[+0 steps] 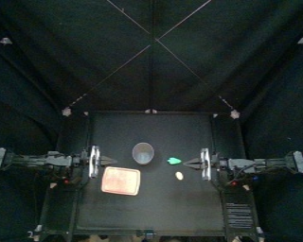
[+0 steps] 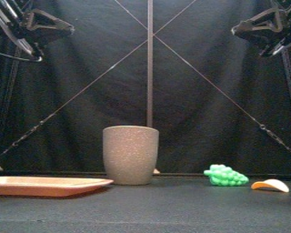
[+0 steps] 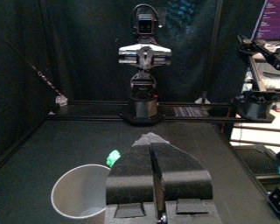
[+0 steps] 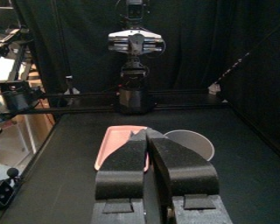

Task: Pick the chip then place it in the grey bowl
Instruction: Pick the chip

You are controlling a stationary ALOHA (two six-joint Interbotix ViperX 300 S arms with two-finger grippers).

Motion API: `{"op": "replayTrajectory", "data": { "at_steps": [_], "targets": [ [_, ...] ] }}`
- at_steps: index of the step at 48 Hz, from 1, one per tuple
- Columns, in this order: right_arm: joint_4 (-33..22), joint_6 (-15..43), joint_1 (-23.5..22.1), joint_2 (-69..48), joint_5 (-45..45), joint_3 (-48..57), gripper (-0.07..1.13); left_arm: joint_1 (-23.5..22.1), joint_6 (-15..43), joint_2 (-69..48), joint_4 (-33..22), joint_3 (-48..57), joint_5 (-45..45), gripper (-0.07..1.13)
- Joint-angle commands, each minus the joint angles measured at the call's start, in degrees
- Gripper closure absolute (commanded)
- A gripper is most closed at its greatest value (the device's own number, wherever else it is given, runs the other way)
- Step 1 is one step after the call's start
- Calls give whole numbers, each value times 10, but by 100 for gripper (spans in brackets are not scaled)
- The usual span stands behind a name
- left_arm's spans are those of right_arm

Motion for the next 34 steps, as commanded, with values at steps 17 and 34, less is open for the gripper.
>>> {"op": "replayTrajectory", "data": {
  "at_steps": [17, 34],
  "targets": [
    [215, 153, -90, 128, 1, 64, 94, 9, 0, 7, -1, 2, -2, 105],
    [224, 350, -43, 162, 56, 80, 33, 16, 0, 8, -1, 12, -2, 105]
  ]
}}
